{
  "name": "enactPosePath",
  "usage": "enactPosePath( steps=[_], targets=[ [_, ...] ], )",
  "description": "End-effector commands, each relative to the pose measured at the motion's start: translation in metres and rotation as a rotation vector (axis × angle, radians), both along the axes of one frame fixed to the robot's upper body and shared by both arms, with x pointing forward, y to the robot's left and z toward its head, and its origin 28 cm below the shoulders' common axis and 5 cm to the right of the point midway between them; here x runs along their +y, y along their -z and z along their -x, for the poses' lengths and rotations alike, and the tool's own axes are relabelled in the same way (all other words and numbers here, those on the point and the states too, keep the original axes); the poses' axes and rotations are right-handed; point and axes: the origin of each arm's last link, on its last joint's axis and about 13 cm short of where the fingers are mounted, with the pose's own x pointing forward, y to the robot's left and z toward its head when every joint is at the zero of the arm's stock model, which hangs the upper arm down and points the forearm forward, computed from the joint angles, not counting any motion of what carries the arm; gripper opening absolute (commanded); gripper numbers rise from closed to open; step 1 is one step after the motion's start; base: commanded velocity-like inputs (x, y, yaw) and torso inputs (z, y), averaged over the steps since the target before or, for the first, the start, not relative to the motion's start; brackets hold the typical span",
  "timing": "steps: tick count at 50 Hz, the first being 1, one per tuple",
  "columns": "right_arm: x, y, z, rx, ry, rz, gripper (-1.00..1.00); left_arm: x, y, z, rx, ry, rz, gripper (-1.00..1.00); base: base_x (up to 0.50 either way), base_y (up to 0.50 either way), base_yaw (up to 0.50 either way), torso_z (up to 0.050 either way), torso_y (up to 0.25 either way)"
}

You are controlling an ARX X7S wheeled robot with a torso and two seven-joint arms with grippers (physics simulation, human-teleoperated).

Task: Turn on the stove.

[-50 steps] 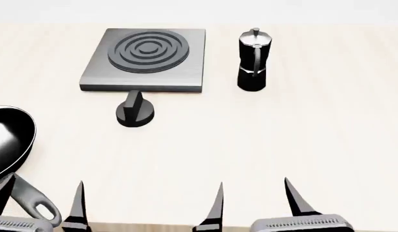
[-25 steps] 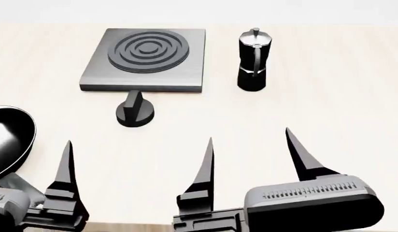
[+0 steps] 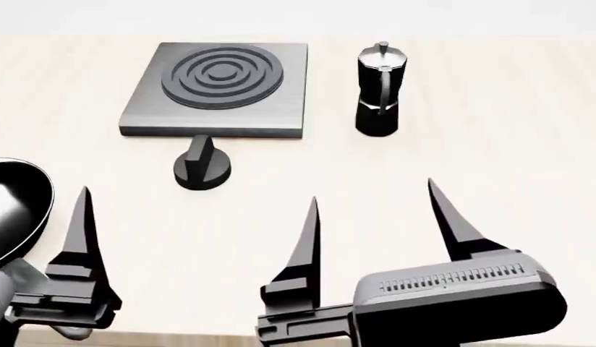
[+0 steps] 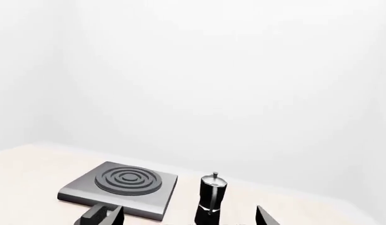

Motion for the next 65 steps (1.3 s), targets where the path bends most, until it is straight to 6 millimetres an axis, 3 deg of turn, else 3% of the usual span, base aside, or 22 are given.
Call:
enactPosePath(
  steps=[1,65],
  targets=[
    [0.0014,0.0008,-0.0022,0.003,0.016,0.027,1.0,0.0046,-0.0018,-0.0021,-0.004,-0.022,0.025,1.0,0.0,0.14,0.0,0.0,0.0],
    [0.0043,0.0015,-0.0025,0.001,0.0,0.017,1.0,0.0023,0.0009,-0.0023,0.0,-0.021,0.013,1.0,0.0,0.15,0.0,0.0,0.0]
  ],
)
